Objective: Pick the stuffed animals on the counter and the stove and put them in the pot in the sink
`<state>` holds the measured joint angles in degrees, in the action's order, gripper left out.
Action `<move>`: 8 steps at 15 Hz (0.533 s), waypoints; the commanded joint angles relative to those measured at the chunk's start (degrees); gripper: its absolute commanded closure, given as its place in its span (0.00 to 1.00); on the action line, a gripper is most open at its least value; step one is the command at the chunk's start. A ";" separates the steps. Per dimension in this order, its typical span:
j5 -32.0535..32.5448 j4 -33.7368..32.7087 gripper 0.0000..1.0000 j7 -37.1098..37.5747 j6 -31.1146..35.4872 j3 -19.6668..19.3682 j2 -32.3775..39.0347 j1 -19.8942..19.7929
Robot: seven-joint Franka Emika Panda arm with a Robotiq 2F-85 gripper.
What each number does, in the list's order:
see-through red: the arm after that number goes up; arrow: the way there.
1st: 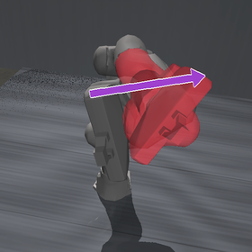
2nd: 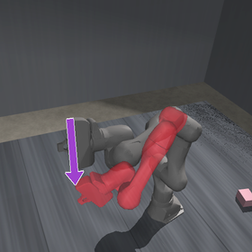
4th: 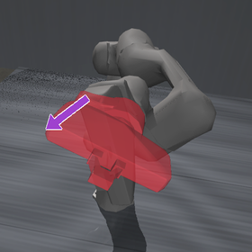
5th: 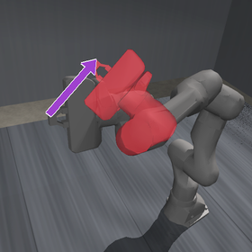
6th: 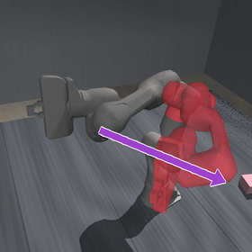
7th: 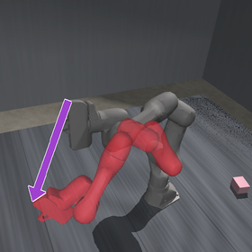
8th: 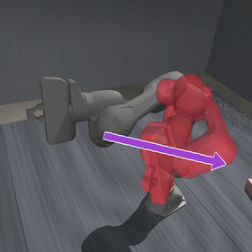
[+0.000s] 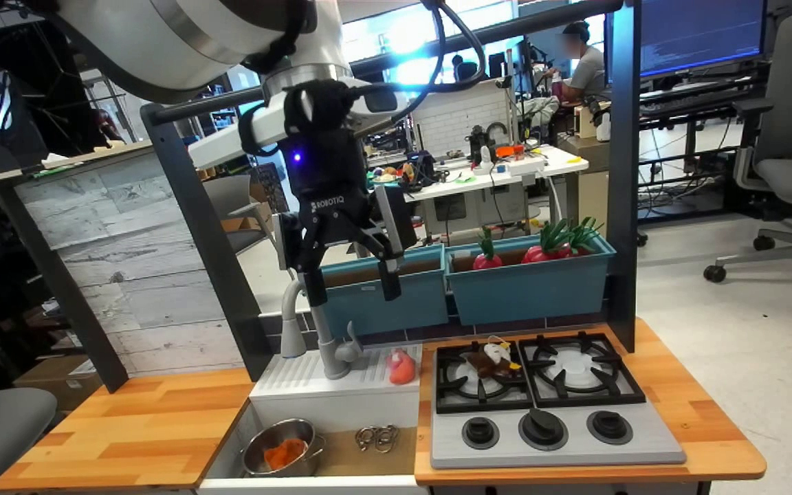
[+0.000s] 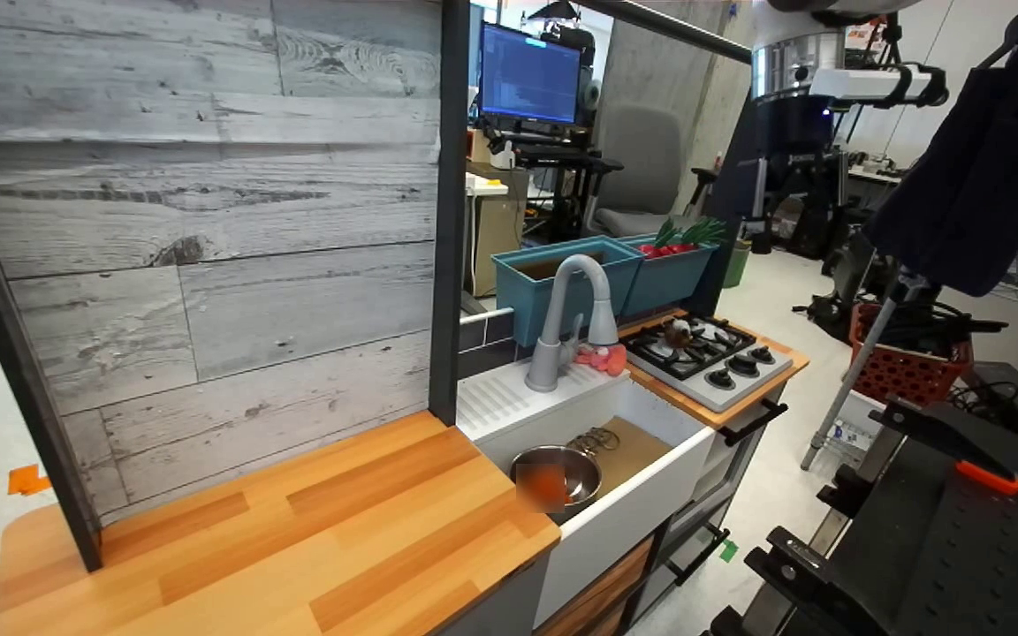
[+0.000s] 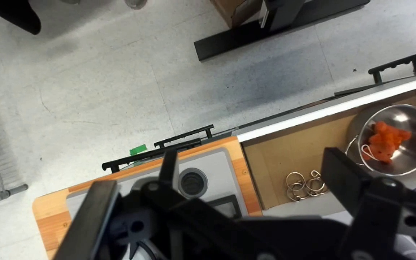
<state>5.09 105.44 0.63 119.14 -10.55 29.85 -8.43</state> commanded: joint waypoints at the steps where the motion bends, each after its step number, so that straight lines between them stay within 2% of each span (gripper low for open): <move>1: 0.32 -0.13 0.00 0.44 -0.13 0.58 -0.02 -0.54; 3: 0.31 -0.12 0.00 0.62 -0.13 0.57 -0.07 -0.53; 5: 0.09 1.13 0.00 -3.11 6.73 1.72 0.16 -1.17; 8: -2.46 -5.23 0.00 -2.53 10.63 2.88 6.51 -1.64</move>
<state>4.68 105.56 -1.30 126.46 -9.54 31.01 -8.70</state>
